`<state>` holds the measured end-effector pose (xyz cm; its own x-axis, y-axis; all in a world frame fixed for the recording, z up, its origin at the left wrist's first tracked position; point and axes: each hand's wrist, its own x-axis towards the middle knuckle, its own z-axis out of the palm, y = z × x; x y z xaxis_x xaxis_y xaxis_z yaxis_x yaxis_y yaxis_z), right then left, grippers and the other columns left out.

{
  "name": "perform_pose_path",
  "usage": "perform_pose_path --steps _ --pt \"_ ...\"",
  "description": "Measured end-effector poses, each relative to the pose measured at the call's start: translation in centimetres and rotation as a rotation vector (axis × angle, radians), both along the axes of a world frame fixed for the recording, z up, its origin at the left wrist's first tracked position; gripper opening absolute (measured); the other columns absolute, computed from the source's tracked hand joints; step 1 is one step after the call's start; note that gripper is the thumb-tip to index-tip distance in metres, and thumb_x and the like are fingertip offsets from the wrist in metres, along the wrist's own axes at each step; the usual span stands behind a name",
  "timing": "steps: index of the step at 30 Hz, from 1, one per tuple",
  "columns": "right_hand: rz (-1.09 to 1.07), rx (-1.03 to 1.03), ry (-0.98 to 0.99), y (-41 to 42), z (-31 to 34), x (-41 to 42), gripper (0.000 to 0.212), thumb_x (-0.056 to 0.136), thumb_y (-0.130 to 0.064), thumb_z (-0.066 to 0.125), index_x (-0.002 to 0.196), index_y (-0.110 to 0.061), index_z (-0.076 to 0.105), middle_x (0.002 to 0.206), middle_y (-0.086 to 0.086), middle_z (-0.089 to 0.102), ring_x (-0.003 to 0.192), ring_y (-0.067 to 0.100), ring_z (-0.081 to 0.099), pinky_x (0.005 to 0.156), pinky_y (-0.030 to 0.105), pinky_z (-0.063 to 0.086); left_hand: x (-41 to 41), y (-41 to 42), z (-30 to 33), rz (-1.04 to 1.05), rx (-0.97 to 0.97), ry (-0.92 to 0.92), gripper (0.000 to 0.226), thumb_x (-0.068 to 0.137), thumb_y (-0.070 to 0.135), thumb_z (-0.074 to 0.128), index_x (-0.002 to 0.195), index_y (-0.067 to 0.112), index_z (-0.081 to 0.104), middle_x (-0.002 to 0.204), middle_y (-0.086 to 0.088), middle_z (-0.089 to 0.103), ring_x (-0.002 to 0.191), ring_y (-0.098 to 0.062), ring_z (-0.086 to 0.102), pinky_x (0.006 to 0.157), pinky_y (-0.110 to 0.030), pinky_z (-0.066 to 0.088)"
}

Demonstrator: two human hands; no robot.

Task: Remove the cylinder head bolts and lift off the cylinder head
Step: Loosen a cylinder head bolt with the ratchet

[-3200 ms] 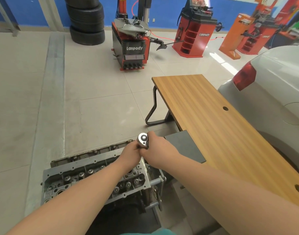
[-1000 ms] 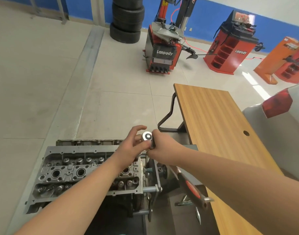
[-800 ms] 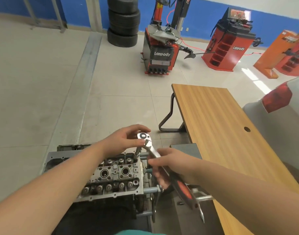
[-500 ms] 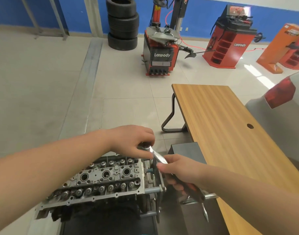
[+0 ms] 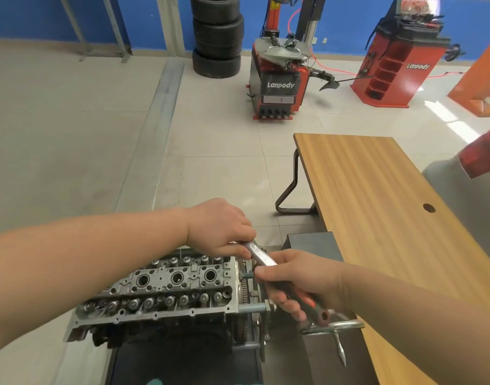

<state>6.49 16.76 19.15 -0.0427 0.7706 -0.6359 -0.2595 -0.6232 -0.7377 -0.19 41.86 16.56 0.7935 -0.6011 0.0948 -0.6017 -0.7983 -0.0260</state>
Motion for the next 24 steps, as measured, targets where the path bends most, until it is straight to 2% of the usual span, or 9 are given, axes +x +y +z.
perform_pose_path --steps 2,4,7,10,18,24 --pt "0.091 -0.034 -0.239 0.4 0.4 0.0 0.019 0.101 -0.027 0.064 0.107 -0.013 0.052 0.062 0.003 0.055 0.043 0.018 0.048 0.045 0.028 0.05 -0.3 -0.4 -0.7 0.035 -0.012 -0.067 0.049 0.105 0.063 0.033 0.089 0.025 0.059 0.077 0.012 0.058 0.066 -0.014 0.051 0.051 -0.027 0.037" --pt "0.14 -0.057 -0.344 0.5 0.6 -0.1 0.01 0.098 -0.017 0.059 0.104 -0.012 0.053 0.057 0.0 0.053 0.041 0.018 0.048 0.047 0.029 0.049 -0.4 -0.8 -1.3 0.046 -0.019 -0.113 0.049 0.105 0.064 0.034 0.088 0.025 0.06 0.076 0.01 0.061 0.065 -0.016 0.056 0.05 -0.026 0.034" --pt "0.154 -0.08 -0.366 0.6 0.8 0.0 0.017 0.094 -0.006 0.05 0.109 -0.012 0.054 0.055 0.0 0.051 0.041 0.02 0.048 0.046 0.03 0.049 -0.2 -1.0 -1.4 0.049 -0.056 -0.159 0.047 0.103 0.064 0.04 0.084 0.026 0.059 0.072 0.011 0.06 0.062 -0.016 0.055 0.05 -0.025 0.03" --pt "0.173 -0.097 -0.395 0.8 0.7 0.4 0.023 0.092 -0.005 0.046 0.112 -0.013 0.053 0.055 0.002 0.053 0.04 0.022 0.05 0.048 0.032 0.05 -0.2 -1.1 -1.4 0.051 -0.1 -0.186 0.049 0.102 0.066 0.042 0.08 0.025 0.058 0.07 0.01 0.06 0.06 -0.019 0.056 0.046 -0.027 0.038" --pt "0.24 -0.122 -0.372 1.3 0.9 1.1 0.022 0.093 -0.002 0.044 0.111 -0.013 0.048 0.055 0.004 0.056 0.041 0.022 0.054 0.047 0.03 0.052 -0.3 -1.8 -0.9 0.138 -0.119 -0.139 0.062 0.096 0.081 0.038 0.071 0.027 0.055 0.064 0.01 0.056 0.06 -0.017 0.053 0.045 -0.029 0.041" --pt "0.316 -0.122 -0.401 1.3 0.8 1.9 0.019 0.093 -0.002 0.045 0.108 -0.013 0.047 0.056 0.005 0.057 0.043 0.024 0.055 0.048 0.034 0.054 -0.6 -2.4 -1.0 0.195 -0.078 -0.143 0.06 0.095 0.081 0.039 0.07 0.029 0.054 0.063 0.012 0.056 0.06 -0.012 0.037 0.047 -0.025 0.034"
